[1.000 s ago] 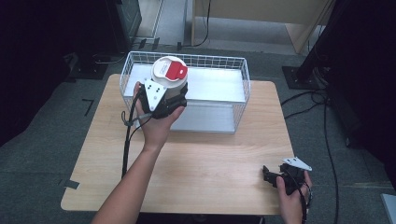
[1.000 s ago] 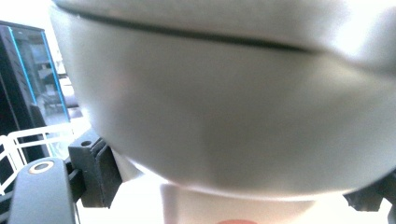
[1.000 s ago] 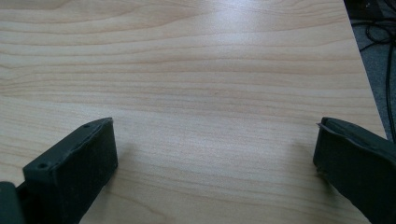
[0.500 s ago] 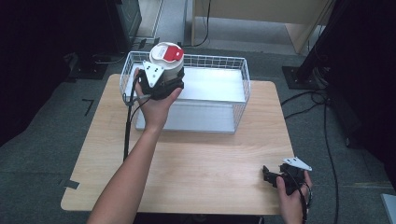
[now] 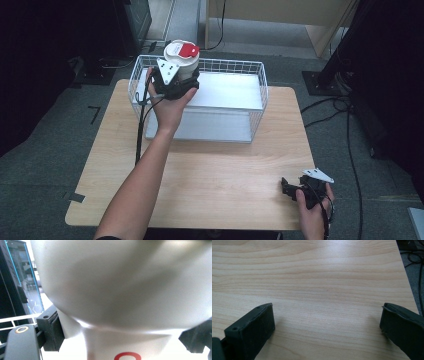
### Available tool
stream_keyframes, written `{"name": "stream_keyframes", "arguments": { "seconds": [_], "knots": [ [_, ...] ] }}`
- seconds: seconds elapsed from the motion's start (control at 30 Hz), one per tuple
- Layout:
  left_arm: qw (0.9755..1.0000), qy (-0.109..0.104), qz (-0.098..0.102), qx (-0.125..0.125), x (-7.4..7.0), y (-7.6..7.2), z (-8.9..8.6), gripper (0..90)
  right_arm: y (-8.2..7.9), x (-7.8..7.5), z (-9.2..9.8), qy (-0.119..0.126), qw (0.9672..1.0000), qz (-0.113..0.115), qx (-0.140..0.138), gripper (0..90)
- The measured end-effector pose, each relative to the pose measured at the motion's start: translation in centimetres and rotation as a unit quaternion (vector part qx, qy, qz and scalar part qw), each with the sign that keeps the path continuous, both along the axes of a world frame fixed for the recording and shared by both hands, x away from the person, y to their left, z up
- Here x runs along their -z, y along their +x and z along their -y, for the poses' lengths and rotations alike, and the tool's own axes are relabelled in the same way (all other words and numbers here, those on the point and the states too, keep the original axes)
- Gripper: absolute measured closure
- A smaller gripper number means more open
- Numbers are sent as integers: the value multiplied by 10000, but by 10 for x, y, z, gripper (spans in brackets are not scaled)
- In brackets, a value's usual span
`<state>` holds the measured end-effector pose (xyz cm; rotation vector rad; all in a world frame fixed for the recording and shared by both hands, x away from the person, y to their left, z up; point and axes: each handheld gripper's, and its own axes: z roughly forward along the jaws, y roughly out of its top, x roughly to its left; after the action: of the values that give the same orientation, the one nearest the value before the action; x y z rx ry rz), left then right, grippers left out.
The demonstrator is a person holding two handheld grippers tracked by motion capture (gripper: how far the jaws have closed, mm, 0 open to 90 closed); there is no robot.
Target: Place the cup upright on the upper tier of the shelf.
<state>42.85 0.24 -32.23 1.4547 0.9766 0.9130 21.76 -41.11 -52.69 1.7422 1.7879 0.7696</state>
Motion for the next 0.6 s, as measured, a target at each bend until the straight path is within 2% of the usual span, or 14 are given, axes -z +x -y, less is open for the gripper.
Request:
{"name": "stream_keyframes", "arguments": {
  "seconds": [0.17,0.4,0.47,0.6],
  "knots": [
    [10000,-34,-76,0,-1,1,-1,130,0,0,0,1,10000,1,-1,0],
    [9998,35,-176,-94,-2,2,-2,131,0,0,0,0,10000,0,0,0],
    [9997,102,-124,-180,-3,1,-2,116,0,0,0,0,10000,1,0,0],
    [9999,10,-29,-168,-8,-2,-5,72,0,0,0,5,10000,-2,-1,0]
  ]
}}
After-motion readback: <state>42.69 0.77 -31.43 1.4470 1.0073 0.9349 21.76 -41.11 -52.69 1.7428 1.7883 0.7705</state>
